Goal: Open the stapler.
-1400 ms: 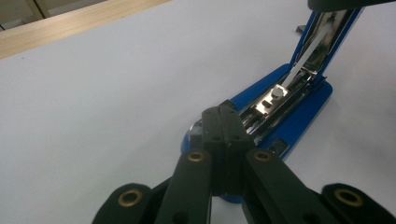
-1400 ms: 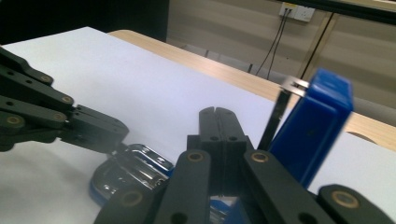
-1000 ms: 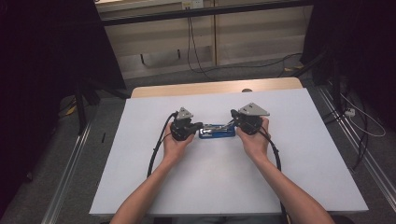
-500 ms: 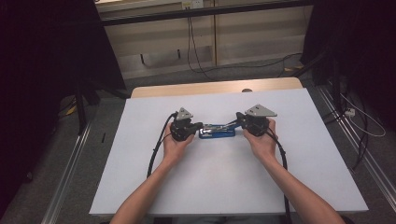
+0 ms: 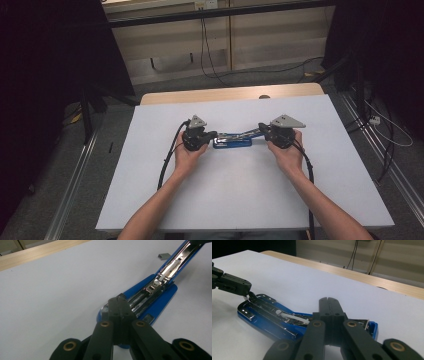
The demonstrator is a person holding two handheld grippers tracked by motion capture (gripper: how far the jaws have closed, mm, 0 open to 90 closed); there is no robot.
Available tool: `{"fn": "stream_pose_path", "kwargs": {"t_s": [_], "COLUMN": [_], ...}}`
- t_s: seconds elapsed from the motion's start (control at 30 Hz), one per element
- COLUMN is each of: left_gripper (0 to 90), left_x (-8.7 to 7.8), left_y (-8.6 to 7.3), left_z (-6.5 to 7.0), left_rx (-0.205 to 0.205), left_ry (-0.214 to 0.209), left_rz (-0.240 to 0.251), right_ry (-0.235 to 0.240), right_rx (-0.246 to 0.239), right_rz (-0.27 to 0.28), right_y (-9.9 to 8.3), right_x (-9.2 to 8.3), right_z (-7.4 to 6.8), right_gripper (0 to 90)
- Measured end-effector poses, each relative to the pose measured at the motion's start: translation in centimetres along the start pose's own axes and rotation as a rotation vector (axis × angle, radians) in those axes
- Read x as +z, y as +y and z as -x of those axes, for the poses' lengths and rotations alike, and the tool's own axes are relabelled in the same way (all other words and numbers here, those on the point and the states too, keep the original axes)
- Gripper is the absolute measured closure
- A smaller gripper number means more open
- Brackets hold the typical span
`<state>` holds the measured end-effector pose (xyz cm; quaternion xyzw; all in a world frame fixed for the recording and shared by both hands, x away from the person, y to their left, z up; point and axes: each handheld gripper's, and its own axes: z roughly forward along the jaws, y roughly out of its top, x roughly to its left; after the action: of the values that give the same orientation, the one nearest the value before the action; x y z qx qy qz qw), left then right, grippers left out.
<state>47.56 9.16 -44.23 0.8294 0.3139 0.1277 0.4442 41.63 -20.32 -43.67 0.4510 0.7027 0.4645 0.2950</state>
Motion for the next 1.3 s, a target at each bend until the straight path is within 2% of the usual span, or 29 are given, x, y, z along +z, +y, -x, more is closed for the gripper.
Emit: {"fn": "stream_pose_path", "kwargs": {"t_s": [0.1,0.6,0.87,0.9,1.1,1.23,1.3], "left_gripper": [90.0,90.0,90.0,90.0,90.0,90.0,90.0], "left_x": [0.0,0.0,0.0,0.0,-0.1,-0.4,-0.4], "left_y": [0.0,0.0,-0.1,-0.1,0.0,0.2,0.3], "left_z": [0.0,0.0,0.1,0.2,0.2,0.3,0.4], "left_rx": [-0.002,-0.012,-0.011,0.008,0.004,0.0,0.006], "left_ry": [0.001,0.002,0.006,0.018,0.019,0.013,0.022], "left_rz": [-0.001,0.002,0.004,0.004,0.006,0.034,0.032], "right_ry": [-0.001,0.014,0.017,0.018,0.018,0.021,0.024], "right_rx": [-0.011,-0.006,-0.002,0.001,0.002,0.008,0.01], "right_rz": [-0.016,-0.072,-0.068,-0.068,-0.068,-0.067,-0.064], "right_y": [-0.3,-1.1,-1.3,-1.3,-1.3,-1.3,-1.2], "right_x": [0.0,0.3,0.3,0.3,0.3,0.2,0.2], "right_z": [0.1,0.6,0.6,0.6,0.7,0.8,0.8], "right_gripper": [90.0,90.0,90.0,90.0,90.0,90.0,90.0]}}
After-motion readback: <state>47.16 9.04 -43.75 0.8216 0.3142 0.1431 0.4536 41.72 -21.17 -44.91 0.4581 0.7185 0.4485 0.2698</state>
